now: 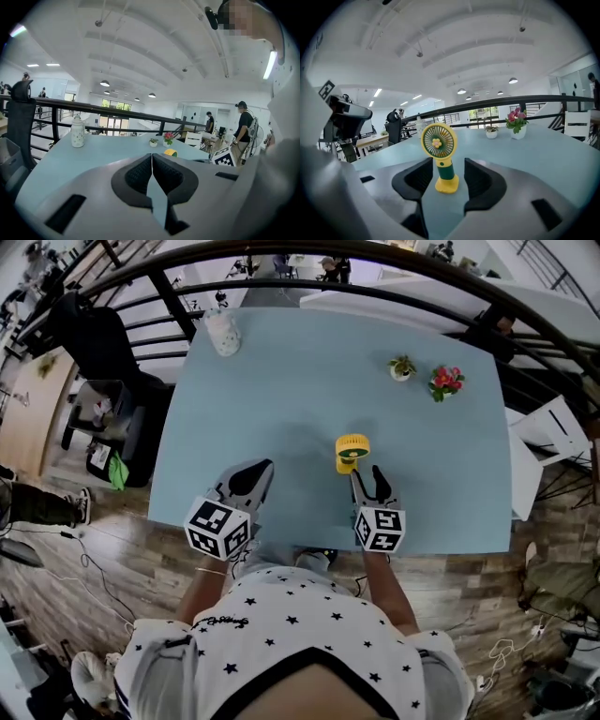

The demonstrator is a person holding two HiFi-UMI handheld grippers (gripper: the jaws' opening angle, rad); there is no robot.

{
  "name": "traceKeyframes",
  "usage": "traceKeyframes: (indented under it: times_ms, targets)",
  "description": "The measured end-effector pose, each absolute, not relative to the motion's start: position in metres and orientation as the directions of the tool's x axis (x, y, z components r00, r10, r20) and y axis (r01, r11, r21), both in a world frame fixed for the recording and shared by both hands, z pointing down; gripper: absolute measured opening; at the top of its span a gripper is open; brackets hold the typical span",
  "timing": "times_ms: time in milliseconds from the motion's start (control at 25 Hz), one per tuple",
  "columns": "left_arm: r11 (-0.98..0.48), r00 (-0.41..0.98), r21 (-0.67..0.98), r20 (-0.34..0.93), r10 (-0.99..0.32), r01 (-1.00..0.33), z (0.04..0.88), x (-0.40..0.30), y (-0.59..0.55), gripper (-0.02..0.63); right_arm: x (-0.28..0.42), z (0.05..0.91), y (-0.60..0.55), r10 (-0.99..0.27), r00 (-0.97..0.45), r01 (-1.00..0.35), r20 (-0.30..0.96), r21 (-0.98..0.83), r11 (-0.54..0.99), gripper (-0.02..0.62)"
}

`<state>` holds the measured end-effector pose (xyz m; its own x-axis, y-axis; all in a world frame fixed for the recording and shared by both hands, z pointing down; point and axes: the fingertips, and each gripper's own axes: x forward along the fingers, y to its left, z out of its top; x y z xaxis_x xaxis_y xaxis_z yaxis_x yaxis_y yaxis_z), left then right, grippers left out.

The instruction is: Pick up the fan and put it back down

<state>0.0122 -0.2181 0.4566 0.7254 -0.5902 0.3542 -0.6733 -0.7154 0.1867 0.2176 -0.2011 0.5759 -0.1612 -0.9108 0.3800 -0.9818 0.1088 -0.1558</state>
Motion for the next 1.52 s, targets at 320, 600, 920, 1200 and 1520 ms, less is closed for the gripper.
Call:
traceKeyframes:
  times_ms: [320,600,920,1200,1520]
  targets:
    - [-0.754,0.748,0.153,0.352,-0.562,-0.639,0.449,0.047,-0.196,0.029,0.247,0.514,-0.169,-0.964,-0.126,-0.978,0.234,-0.193,0.080,0.002]
    - [-0.767,0.762,0.152,0.341,-0.551,-0.623,0.444,0.063,-0.179,0.029,0.248,0.474,-0.154,-0.975,-0.172,-0.969,0.138,-0.204,0.142,-0.002]
    - [-0.767,0.761,0.148,0.338,-0.554,-0.624,0.443,0.069,-0.173,0.029,0.246,0.460,-0.148,-0.972,-0.205,-0.965,0.114,-0.189,0.181,-0.002]
    - [-0.767,0.760,0.144,0.336,-0.556,-0.625,0.441,0.073,-0.172,0.029,0.246,0.455,-0.147,-0.970,-0.218,-0.963,0.104,-0.186,0.197,-0.002]
    - [-0.763,0.756,0.144,0.340,-0.559,-0.630,0.443,0.073,-0.174,0.029,0.246,0.454,-0.149,-0.969,-0.227,-0.960,0.099,-0.190,0.205,-0.002]
